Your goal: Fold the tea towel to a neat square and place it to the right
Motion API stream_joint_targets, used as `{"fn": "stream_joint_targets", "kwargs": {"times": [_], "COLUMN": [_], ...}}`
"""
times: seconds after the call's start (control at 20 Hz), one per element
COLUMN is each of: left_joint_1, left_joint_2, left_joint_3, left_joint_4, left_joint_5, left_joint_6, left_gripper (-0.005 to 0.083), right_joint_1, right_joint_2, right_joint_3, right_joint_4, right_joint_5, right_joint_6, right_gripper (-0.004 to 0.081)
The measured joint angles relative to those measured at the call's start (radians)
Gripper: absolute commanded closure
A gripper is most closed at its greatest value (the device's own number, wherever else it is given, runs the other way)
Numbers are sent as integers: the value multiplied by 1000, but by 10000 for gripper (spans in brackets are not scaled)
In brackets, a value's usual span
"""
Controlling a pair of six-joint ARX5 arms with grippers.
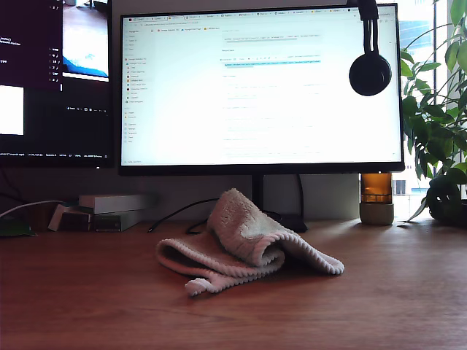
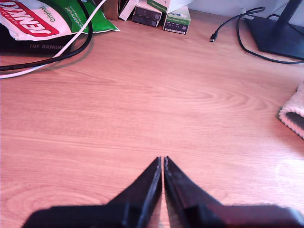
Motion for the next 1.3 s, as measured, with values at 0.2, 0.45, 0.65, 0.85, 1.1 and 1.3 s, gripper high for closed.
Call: {"fn": "stream_joint_targets", "kwargs": {"times": [0.2,0.45,0.65,0.85,1.1,1.3], "left_joint_1": [0,0,-8,-72,-211,-374], "left_joint_2": [-1,0,0,0,41,196], "left_joint_3": [-1,-1,-1,-1,-1,-2], "left_joint_4": [136,139,249,314,422,544], "left_joint_5": [15,50,212,332,373,405], "left_joint_6": [-19,-21,-23,-5,60,95], "left_gripper": [795,795,795,795,795,795], "right_joint_1": [0,0,1,54,213,335], "right_joint_2": [-1,-1,-1,-1,48,203], "right_joint_3": [7,7,7,8,81,203], "right_joint_4": [98,99,124,139,128,87], "right_joint_5": [0,-12,-72,-109,-111,-112], "right_joint_6": [1,9,156,215,192,128], "right_gripper": [781,781,781,782,782,782]}}
